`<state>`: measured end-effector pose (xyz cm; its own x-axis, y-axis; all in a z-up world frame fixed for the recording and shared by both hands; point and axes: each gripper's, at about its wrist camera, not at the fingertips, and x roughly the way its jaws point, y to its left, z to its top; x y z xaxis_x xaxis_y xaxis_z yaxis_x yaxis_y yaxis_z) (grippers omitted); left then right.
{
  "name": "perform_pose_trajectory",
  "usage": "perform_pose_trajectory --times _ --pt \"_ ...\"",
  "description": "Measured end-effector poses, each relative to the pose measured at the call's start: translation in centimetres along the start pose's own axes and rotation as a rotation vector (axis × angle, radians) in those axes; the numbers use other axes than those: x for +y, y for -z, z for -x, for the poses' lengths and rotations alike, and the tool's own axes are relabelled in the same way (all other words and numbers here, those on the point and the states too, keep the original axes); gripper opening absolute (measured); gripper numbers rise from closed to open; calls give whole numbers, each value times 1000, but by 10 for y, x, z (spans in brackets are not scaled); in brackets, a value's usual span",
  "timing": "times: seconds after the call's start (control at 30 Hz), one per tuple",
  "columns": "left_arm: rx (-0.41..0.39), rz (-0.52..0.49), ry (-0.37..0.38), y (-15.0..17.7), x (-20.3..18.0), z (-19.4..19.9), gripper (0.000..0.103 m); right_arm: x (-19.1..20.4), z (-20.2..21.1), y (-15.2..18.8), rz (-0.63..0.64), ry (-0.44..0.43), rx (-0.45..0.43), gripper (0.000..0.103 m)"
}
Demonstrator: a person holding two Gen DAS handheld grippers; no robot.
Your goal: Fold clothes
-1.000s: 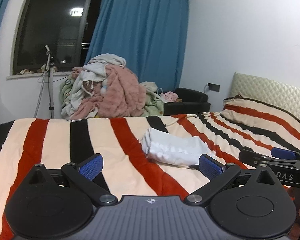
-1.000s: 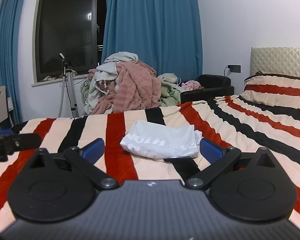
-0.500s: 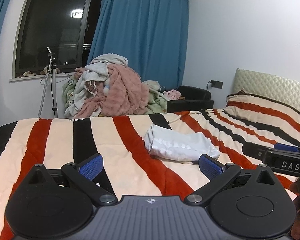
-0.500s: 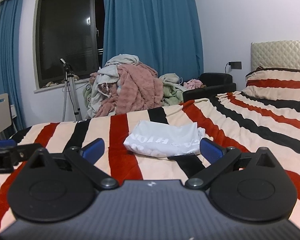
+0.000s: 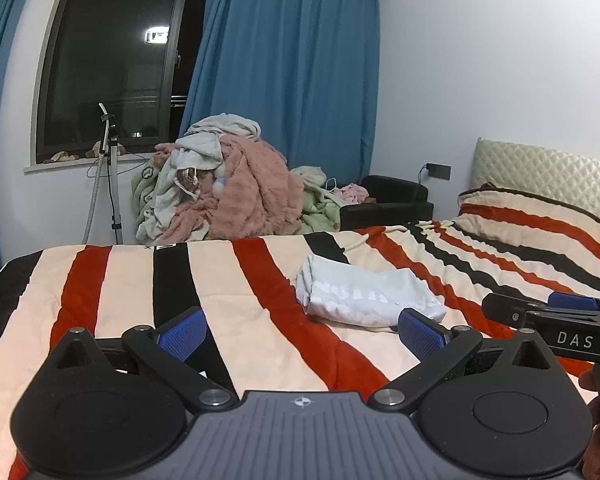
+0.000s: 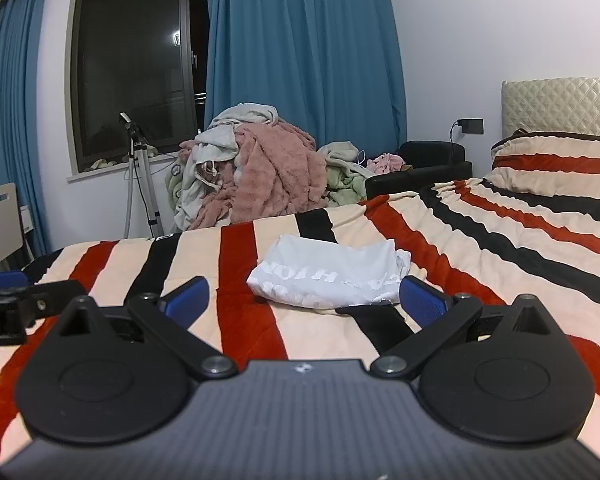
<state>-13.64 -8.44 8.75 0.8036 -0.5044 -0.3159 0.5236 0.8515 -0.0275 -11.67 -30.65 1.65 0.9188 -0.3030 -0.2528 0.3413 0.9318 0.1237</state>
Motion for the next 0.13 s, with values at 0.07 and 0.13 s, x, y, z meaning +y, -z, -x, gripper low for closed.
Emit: perform_pose_trajectory --times 0.07,0.13 --pt "-3 4 1 0 0 1 103 0 -1 0 -1 0 2 103" --pt "1 11 4 0 1 1 103 0 -1 0 -3 1 5 103"
